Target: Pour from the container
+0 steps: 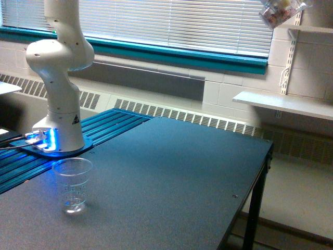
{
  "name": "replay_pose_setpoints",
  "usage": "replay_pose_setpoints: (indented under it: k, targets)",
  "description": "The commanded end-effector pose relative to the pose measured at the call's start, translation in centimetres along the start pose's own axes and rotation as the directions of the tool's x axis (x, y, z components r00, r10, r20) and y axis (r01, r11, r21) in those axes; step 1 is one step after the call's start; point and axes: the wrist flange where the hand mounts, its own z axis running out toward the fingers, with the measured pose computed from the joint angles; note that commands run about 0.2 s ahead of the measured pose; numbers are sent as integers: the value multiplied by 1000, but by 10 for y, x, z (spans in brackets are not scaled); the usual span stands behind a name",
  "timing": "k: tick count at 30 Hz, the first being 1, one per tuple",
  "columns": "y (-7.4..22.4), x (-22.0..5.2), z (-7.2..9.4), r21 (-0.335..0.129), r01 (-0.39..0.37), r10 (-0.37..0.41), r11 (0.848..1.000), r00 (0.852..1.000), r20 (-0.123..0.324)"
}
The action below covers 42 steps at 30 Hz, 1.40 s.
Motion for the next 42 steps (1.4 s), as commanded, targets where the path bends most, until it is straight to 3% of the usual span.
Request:
replay_pose_setpoints:
  k: [1,3,7,10,14,16,19,23,24,29,36,42]
  targets:
    - [54,-19,44,-119,-73,82,990,994,76]
    - [64,-20,50,-121,-96,106,988,991,79]
    - [97,-33,70,-199,-107,128,974,987,95]
    - [117,-45,78,-227,-123,153,966,981,120]
    - [153,-63,88,-286,-187,242,940,956,167]
    - [179,-70,91,-334,-218,287,917,942,172]
    - [201,-69,90,-368,-252,328,895,931,159]
    - [237,-67,85,-421,-308,390,853,913,123]
    - [251,-66,83,-447,-320,403,836,910,102]
    - [296,-71,77,-519,-337,427,786,902,61]
    - [344,-81,54,-571,-435,530,696,848,-1]
    - [363,-94,32,-585,-490,585,646,811,-33]
